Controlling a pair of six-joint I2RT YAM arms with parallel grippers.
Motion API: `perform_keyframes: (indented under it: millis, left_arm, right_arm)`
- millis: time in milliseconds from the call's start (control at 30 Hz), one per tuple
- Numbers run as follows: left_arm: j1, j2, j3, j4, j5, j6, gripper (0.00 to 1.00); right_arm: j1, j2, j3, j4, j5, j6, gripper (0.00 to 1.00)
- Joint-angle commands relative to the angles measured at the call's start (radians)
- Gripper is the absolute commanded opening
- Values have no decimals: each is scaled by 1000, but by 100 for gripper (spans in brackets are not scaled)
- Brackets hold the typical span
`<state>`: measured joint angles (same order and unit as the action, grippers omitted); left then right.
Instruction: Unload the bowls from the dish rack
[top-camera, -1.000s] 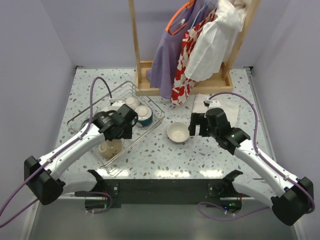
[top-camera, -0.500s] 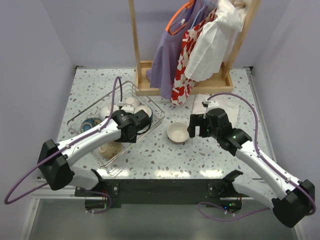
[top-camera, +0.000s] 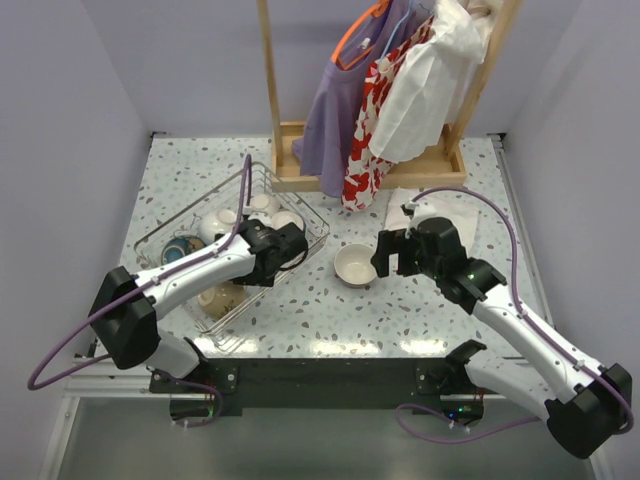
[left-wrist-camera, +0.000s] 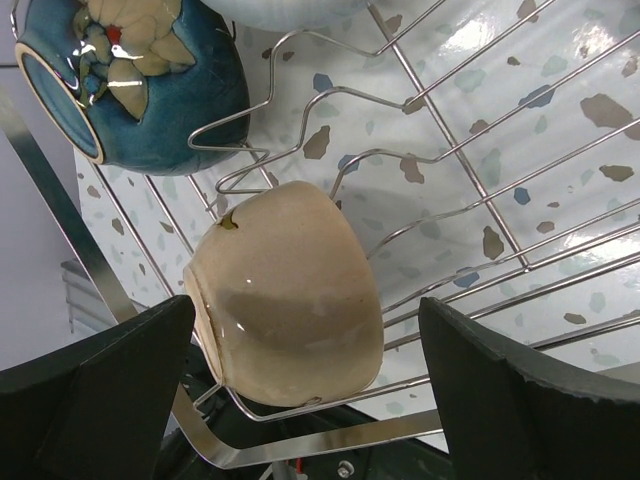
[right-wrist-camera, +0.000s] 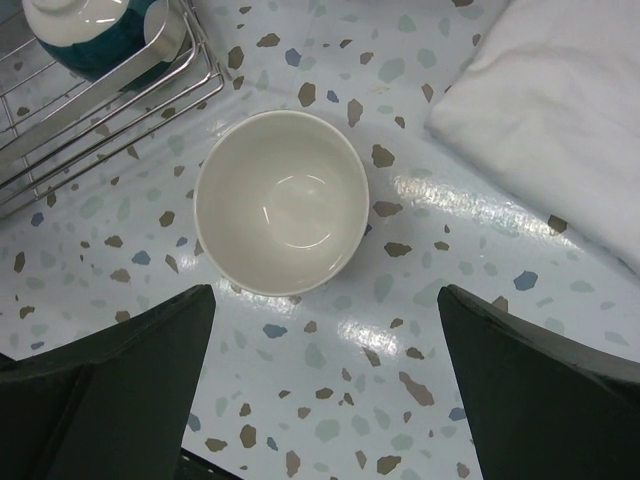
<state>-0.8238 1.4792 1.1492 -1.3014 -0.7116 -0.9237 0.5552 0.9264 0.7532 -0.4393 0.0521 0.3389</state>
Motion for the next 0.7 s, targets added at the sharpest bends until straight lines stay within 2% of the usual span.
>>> perform_keyframes:
  millis: [0, 467, 667]
  left_arm:
    - [17, -48, -39, -15, -25, 22, 100]
    - [28, -51, -71, 2, 18, 134, 100]
    - [83, -39, -83, 60, 63, 189, 100]
  right_arm:
    - [0, -5, -9, 40, -21, -9, 99]
    - [0, 46, 47, -2, -21, 23, 99]
    - [0, 45, 61, -22, -11, 43, 99]
